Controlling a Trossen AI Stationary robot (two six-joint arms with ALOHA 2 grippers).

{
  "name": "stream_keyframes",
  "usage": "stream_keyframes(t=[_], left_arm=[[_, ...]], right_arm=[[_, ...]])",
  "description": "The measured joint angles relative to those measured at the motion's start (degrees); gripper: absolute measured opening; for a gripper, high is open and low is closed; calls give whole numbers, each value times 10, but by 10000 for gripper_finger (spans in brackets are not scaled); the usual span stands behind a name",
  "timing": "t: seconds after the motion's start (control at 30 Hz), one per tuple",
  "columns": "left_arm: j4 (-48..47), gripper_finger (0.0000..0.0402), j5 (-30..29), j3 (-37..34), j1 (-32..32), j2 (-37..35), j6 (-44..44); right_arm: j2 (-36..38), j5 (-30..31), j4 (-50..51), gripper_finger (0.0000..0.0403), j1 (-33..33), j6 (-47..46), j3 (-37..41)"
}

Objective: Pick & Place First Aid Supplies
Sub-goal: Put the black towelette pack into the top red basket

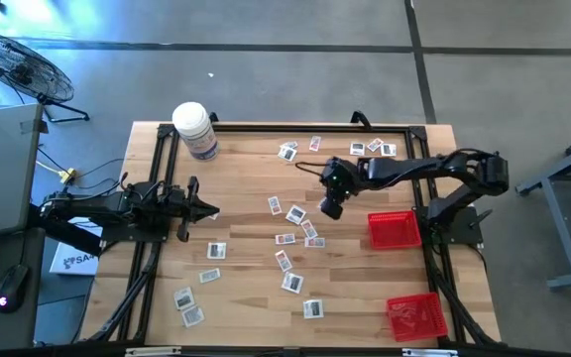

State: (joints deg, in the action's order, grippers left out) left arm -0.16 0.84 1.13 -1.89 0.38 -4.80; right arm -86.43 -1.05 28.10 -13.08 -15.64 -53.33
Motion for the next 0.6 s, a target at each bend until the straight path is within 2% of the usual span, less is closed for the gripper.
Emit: stream_keyframes(t=[0.17, 0.37, 0.6], left_arm=[[0, 0, 0, 0, 0, 0, 0], [0, 0, 0, 0, 0, 0, 0], [0, 0, 0, 0, 0, 0, 0]], right_arm=[[74, -25, 124, 0, 6, -64, -31], [184, 32, 265, 0, 50, -187, -13], [257, 41, 302, 0, 130, -290, 45]])
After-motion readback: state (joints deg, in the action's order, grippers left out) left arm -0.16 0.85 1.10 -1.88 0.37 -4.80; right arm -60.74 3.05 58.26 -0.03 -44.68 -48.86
